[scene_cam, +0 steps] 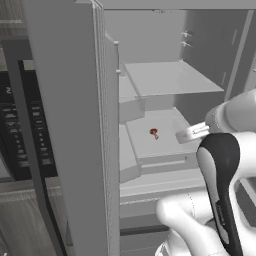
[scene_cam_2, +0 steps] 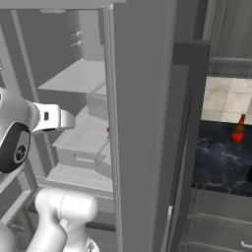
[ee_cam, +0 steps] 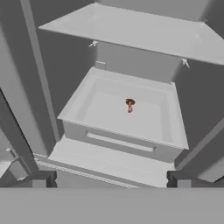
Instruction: Place the beers on the top shelf of the fridge to keep them out of children's reach, and place the mushroom on lower shelves for easy access.
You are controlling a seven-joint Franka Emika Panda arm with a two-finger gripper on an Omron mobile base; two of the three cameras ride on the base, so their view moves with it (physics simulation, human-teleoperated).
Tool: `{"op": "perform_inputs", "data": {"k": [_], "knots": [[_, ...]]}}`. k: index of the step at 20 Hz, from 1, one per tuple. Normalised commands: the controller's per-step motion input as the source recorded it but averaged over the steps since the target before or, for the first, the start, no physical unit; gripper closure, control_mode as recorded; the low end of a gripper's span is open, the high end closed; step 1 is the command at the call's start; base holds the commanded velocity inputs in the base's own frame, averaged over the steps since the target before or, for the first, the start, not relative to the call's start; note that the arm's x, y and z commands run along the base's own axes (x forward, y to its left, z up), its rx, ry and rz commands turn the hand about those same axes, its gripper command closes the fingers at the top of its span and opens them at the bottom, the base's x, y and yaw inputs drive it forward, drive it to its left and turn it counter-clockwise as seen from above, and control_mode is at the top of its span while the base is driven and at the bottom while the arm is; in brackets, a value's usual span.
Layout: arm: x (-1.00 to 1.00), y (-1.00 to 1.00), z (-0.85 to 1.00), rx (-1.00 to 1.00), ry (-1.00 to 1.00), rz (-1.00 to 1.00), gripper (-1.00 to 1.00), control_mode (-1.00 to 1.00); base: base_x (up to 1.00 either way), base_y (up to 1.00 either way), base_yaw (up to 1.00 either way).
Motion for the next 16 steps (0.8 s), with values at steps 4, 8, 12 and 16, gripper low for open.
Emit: {"op": "perform_inputs", "data": {"k": [4, 8, 12, 16], "knots": [[-0.17, 0.0, 0.0, -0.01, 0.0, 0.0, -1.0, 1.0, -0.7, 0.0, 0.01], [0.0, 0.0, 0.0, 0.0, 0.0, 0.0, -1.0, 1.0, -1.0, 0.0, 0.0], [0.0, 0.0, 0.0, 0.0, 0.0, 0.0, -1.0, 1.0, -1.0, -0.1, 0.0], [0.0, 0.0, 0.0, 0.0, 0.0, 0.0, -1.0, 1.0, -0.96, -0.66, -0.12]]}}
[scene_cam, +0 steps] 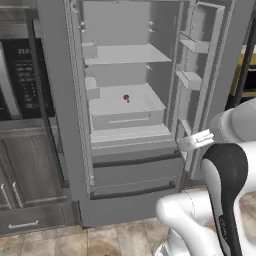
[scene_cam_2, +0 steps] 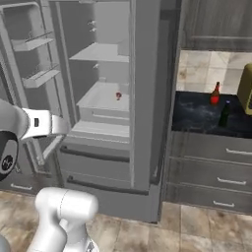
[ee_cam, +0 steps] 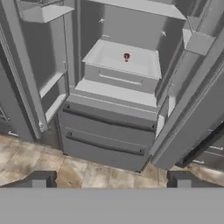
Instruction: Place the beers on the top shelf of the fridge to keep them out of children's reach, and place the mushroom on lower shelves for easy access.
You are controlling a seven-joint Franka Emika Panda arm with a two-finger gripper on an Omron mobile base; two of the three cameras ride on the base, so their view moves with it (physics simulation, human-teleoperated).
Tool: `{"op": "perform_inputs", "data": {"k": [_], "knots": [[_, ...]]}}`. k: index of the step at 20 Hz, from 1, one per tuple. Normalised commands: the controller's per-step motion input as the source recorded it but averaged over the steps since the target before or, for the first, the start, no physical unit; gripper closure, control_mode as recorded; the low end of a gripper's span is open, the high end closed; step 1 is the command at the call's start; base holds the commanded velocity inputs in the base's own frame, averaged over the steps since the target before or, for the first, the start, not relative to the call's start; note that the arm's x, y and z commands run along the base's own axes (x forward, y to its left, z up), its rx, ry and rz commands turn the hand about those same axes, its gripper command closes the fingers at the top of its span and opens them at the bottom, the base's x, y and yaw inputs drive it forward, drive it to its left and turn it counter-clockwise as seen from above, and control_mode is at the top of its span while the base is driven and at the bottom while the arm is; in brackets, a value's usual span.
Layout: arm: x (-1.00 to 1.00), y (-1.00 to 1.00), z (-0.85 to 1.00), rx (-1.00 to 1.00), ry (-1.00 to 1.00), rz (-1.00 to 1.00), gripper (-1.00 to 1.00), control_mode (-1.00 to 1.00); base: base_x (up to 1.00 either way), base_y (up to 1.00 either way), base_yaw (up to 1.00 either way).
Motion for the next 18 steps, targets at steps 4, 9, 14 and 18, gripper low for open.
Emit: {"op": "perform_inputs", "data": {"k": [4, 9, 14, 18], "knots": [[0.0, 0.0, 0.0, 0.0, 0.0, 0.0, -1.0, 1.0, -0.43, -0.92, -0.35], [0.0, 0.0, 0.0, 0.0, 0.0, 0.0, -1.0, 1.0, -0.05, -0.9, -0.5], [0.0, 0.0, 0.0, 0.0, 0.0, 0.0, -1.0, 1.0, 0.17, -0.59, -0.35], [0.0, 0.0, 0.0, 0.0, 0.0, 0.0, -1.0, 1.0, 0.52, -0.48, -0.17]]}}
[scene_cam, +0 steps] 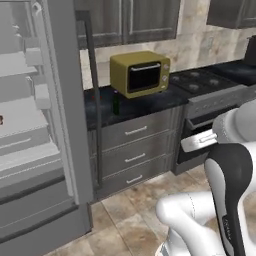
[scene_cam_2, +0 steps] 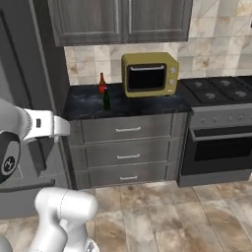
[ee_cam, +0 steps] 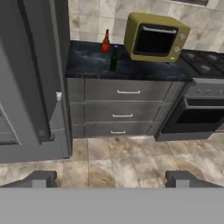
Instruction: Place the beers on the top shelf of the fridge to keep them out of children's reach, and place the mushroom on lower shelves for easy access.
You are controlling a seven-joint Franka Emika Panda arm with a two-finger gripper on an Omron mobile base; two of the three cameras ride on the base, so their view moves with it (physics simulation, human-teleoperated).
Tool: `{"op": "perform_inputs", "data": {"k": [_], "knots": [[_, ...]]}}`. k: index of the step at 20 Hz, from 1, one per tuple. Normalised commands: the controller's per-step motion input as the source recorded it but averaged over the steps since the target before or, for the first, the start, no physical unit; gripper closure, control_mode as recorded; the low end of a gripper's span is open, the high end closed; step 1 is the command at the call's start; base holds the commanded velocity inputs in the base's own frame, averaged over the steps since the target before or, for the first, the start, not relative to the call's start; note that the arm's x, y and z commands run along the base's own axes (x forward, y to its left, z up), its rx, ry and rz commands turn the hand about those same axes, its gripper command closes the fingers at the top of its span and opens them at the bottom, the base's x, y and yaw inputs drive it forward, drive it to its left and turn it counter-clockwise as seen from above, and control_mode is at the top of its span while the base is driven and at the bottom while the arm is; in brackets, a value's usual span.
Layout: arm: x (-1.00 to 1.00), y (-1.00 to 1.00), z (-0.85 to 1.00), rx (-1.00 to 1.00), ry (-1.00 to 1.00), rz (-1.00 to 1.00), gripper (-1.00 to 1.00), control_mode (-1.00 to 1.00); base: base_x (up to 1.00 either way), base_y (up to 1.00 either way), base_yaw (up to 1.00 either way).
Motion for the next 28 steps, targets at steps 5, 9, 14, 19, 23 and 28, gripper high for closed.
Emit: {"op": "perform_inputs", "data": {"k": [5, 9, 14, 19, 23, 28], "knots": [[0.0, 0.0, 0.0, 0.0, 0.0, 0.0, -1.0, 1.0, 0.73, -0.45, -0.01], [0.0, 0.0, 0.0, 0.0, 0.0, 0.0, -1.0, 1.0, 0.77, -0.46, 0.13], [0.0, 0.0, 0.0, 0.0, 0.0, 0.0, -1.0, 1.0, 0.8, -0.49, 0.22], [0.0, 0.0, 0.0, 0.0, 0.0, 0.0, -1.0, 1.0, 0.66, -0.17, 0.29], [0.0, 0.0, 0.0, 0.0, 0.0, 0.0, -1.0, 1.0, 0.63, 0.0, 0.33], [0.0, 0.0, 0.0, 0.0, 0.0, 0.0, -1.0, 1.0, 0.63, 0.0, 0.32]]}}
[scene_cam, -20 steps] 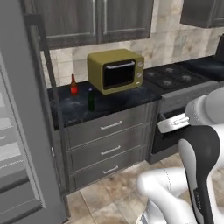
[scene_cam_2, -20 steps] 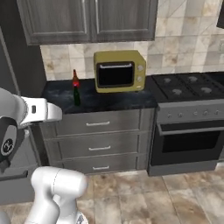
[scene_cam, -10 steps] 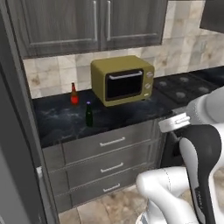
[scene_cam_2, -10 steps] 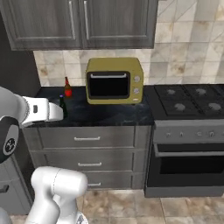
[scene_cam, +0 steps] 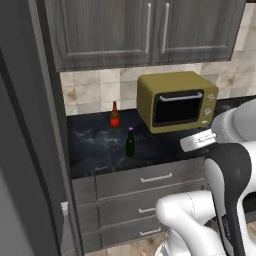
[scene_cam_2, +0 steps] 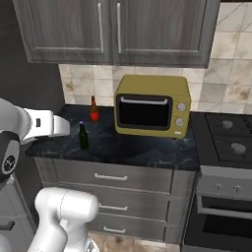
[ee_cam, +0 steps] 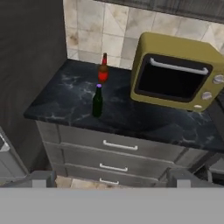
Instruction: Place the beers on the top shelf of the fridge to keep them out of children's reach, and place the mushroom on lower shelves for easy access.
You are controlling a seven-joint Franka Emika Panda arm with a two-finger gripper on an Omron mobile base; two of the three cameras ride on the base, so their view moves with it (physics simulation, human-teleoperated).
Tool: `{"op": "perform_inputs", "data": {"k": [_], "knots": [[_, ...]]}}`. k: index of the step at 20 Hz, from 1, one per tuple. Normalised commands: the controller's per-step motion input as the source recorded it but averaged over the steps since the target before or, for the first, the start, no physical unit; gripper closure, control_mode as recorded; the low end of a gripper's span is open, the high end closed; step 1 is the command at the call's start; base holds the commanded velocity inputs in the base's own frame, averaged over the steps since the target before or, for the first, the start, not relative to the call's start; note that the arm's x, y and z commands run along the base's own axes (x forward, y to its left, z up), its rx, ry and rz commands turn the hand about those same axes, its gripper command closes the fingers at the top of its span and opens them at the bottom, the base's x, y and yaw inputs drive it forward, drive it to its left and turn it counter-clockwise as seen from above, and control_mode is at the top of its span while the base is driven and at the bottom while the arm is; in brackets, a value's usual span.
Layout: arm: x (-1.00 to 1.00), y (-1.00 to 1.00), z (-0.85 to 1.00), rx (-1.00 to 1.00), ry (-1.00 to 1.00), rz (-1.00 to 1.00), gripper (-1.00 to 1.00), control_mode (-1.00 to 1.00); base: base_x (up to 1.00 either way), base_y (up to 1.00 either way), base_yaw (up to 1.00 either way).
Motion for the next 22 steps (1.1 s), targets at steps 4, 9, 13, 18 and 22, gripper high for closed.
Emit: {"op": "perform_inputs", "data": {"k": [4, 9, 13, 18, 22], "knots": [[0.0, 0.0, 0.0, 0.0, 0.0, 0.0, -1.0, 1.0, 0.63, 0.0, 0.22], [0.0, 0.0, 0.0, 0.0, 0.0, 0.0, -1.0, 1.0, 0.55, 0.0, 0.19], [0.0, 0.0, 0.0, 0.0, 0.0, 0.0, -1.0, 1.0, 0.42, 0.0, 0.17], [0.07, 0.0, -0.19, 0.0, -0.01, 0.07, -1.0, -1.0, 0.16, 0.02, 0.09], [0.18, -0.06, -0.5, 0.01, -0.03, 0.21, -1.0, -1.0, 0.0, 0.0, 0.0]]}}
